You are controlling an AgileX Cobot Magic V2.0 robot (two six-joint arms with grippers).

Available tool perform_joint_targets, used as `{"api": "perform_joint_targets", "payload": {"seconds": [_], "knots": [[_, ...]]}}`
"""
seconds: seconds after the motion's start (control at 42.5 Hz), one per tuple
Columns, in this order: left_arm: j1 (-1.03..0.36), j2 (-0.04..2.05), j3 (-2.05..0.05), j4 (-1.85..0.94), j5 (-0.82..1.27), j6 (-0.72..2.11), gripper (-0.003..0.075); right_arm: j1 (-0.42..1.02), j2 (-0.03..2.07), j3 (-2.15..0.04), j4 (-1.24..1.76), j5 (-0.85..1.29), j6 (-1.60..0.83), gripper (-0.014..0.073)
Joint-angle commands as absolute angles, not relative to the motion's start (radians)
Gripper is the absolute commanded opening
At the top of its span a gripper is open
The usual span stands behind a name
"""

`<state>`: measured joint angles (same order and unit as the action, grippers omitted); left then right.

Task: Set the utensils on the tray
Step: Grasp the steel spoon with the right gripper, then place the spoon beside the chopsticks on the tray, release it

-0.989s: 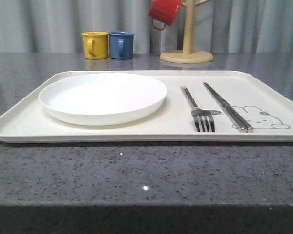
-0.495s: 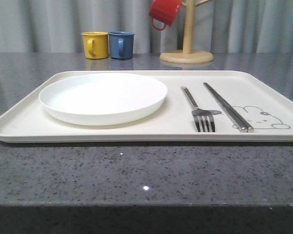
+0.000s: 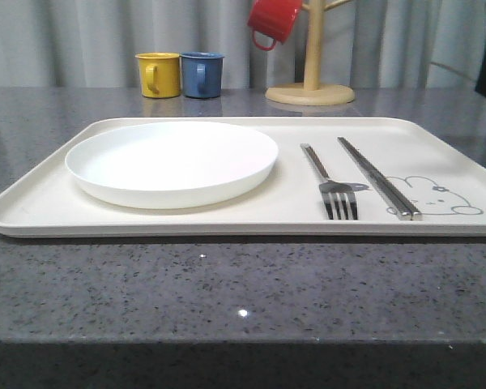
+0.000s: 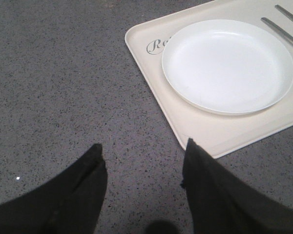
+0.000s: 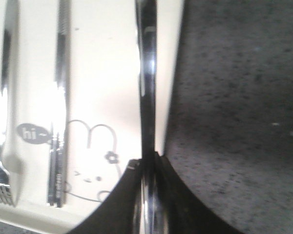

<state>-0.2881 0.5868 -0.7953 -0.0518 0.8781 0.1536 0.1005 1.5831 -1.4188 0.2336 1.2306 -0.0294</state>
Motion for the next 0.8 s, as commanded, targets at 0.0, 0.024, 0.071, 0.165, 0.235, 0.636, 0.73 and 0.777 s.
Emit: {"api": "perform_joint_targets", "payload": {"seconds": [0.0,0.024,0.071,0.165,0.235,0.636,0.73,0.777], "knots": [[-0.295,0.589,-0.822,-0.057,0.808,0.145,0.0353,0.157,1.575,-1.445,0.248,1.3,0.03,0.0057],[-0.295,0.589,-0.822,-0.057,0.808,0.145,0.0353,0.171,1.581,-1.445,0.248,1.292,0.045,0.0057],[-0.295,0.589,-0.822,-0.057,0.808,0.145,0.0353,0.189,1.599,-1.447,0.248,1.279,0.061,0.0057],[-0.295,0.589,-0.822,-0.057,0.808,0.145,0.0353,0.213,1.639,-1.459,0.243,1.275,0.099,0.0057],[-0.295,0.589,-0.822,-0.057,0.808,0.145,0.0353,0.215,1.673,-1.473,0.243,1.278,0.122,0.0059],[-0.295,0.589,-0.822,-0.057,0.808,0.145,0.0353,0.215,1.737,-1.518,0.189,1.245,0.197,0.0059],[-0.295,0.589,-0.822,-0.057,0.808,0.145,0.0353,0.215,1.741,-1.518,0.169,1.245,0.223,0.0062],[-0.295,0.589,-0.822,-0.057,0.808,0.145,0.0353,0.215,1.741,-1.518,0.167,1.245,0.227,0.0062]]}}
